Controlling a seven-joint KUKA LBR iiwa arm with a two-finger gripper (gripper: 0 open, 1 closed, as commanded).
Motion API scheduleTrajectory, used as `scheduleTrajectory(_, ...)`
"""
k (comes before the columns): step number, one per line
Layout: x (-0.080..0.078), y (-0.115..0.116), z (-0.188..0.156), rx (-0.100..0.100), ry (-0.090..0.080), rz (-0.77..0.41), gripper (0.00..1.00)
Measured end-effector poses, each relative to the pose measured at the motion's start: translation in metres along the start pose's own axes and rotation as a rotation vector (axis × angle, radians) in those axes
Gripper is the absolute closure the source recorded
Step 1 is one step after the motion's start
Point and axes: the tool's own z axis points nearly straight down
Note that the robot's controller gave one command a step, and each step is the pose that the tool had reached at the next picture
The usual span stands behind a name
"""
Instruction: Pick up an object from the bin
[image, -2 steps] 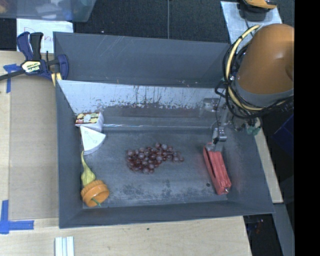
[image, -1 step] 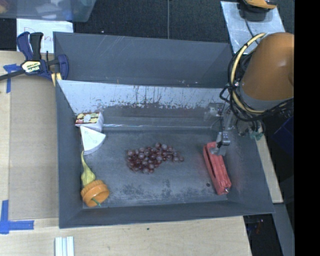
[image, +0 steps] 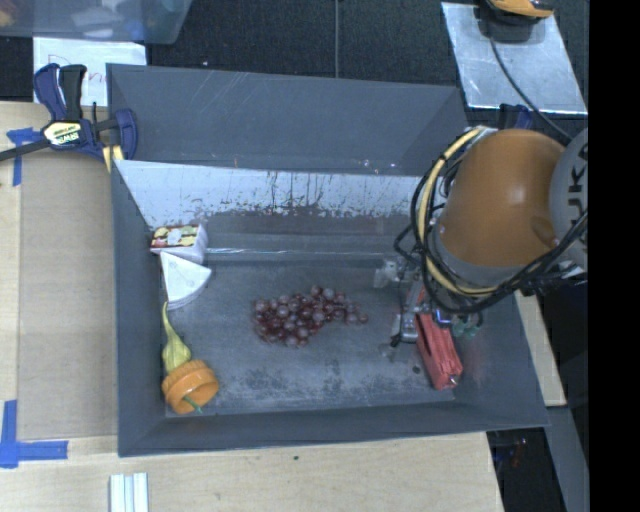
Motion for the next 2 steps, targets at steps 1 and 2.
scheduleTrajectory(1,0.026,0.031,0.008,-0.002,0.000,0.006,0.00)
scheduleTrajectory(2,0.005,0.044,0.017,0.003,0.000,0.053,0.00)
